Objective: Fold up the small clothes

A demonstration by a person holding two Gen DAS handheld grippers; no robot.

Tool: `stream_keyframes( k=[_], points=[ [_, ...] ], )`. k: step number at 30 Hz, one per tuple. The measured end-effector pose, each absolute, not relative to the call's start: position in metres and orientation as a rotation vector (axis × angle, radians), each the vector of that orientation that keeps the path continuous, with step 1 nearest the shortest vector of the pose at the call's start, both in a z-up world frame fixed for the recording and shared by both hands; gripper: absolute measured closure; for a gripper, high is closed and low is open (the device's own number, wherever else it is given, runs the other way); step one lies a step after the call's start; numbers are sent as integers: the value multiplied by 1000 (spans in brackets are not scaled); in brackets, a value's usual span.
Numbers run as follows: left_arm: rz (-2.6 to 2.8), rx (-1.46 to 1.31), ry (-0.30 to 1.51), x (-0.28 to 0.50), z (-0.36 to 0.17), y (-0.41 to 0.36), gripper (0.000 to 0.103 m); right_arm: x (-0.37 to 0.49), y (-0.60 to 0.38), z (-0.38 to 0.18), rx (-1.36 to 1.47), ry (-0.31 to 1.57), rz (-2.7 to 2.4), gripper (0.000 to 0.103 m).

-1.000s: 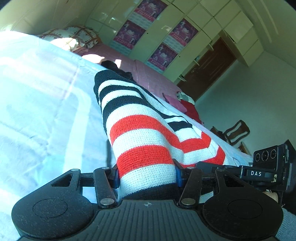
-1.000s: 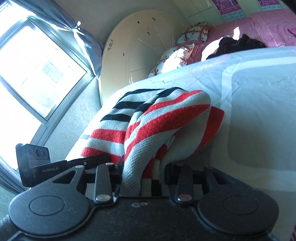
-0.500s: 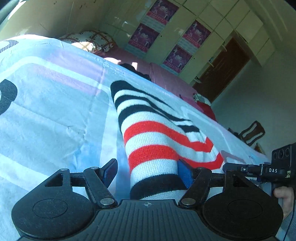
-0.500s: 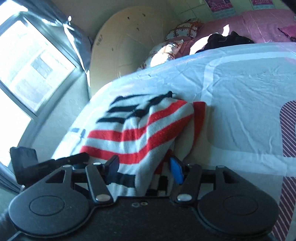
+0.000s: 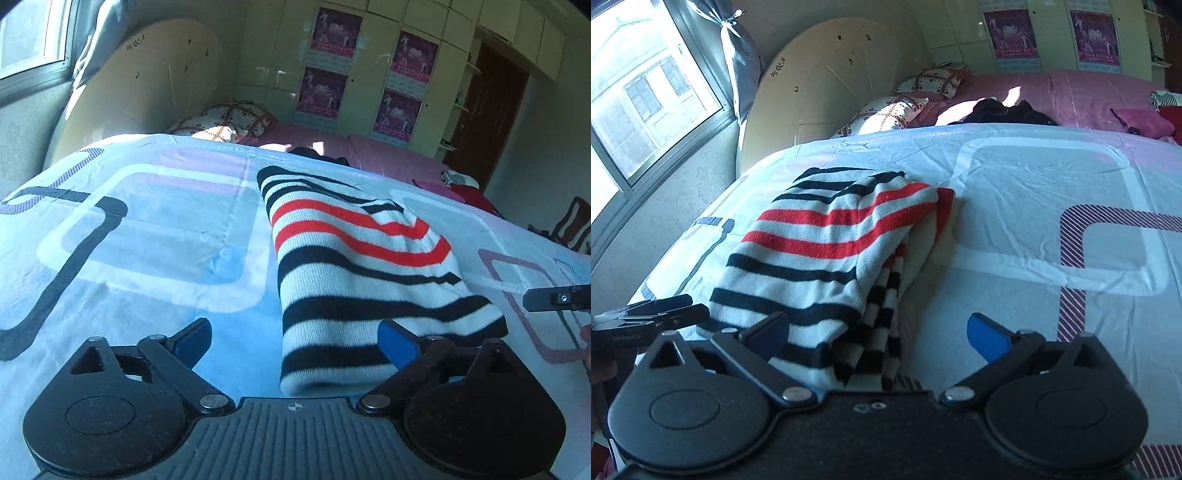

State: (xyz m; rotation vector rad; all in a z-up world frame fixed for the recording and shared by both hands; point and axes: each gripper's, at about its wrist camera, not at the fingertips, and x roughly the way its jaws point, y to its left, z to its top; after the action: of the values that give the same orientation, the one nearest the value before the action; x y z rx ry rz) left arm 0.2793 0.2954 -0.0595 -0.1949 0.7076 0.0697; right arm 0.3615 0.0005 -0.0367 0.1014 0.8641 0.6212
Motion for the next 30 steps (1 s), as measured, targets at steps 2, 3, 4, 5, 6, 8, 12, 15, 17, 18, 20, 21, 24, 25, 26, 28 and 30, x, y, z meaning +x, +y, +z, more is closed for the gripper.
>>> stream_keyframes(
  k=[2, 3, 4, 5, 6, 8, 12, 15, 17, 18, 20, 21, 24, 25, 26, 28, 30],
  points=[
    [103, -167, 691, 251, -54, 282, 0, 334, -6, -29, 100, 852, 620, 0],
    [118, -158, 685, 236, -49, 274, 0, 319, -9, -25, 85, 846, 602, 0],
    [127, -161, 681, 224, -45, 268, 0, 305, -10, -21, 62, 837, 589, 0],
    [131, -174, 671, 209, -40, 261, 0, 290, -11, -15, 41, 818, 579, 0],
    [133, -181, 661, 197, -36, 255, 0, 275, -14, -9, 25, 793, 564, 0],
    [146, -177, 634, 170, -24, 239, 0, 245, -18, 1, -1, 752, 554, 0],
    [163, -153, 583, 118, 0, 208, 0, 182, -29, 25, -89, 670, 495, 0],
    [159, -139, 540, 75, 20, 186, 0, 136, -47, 40, -123, 626, 468, 0],
    [149, -137, 532, 48, 32, 173, 0, 108, -59, 49, -126, 607, 448, 0],
    [146, -132, 530, 34, 39, 167, 0, 96, -64, 53, -122, 598, 443, 0],
    [145, -122, 516, 6, 51, 155, 0, 71, -73, 62, -110, 576, 433, 0],
    [143, -123, 508, -6, 56, 151, 0, 62, -77, 65, -105, 568, 430, 0],
    [134, -120, 489, -35, 68, 141, 0, 29, -87, 79, -83, 539, 422, 0],
    [137, -110, 479, -46, 73, 136, 0, 22, -89, 83, -80, 533, 420, 0],
    [143, -104, 474, -53, 77, 133, 0, 14, -91, 86, -78, 527, 420, 0],
    [147, -110, 457, -66, 84, 130, 0, 3, -94, 90, -73, 511, 418, 0],
    [144, -112, 450, -76, 90, 127, 0, -5, -96, 93, -60, 507, 422, 0]
  ],
)
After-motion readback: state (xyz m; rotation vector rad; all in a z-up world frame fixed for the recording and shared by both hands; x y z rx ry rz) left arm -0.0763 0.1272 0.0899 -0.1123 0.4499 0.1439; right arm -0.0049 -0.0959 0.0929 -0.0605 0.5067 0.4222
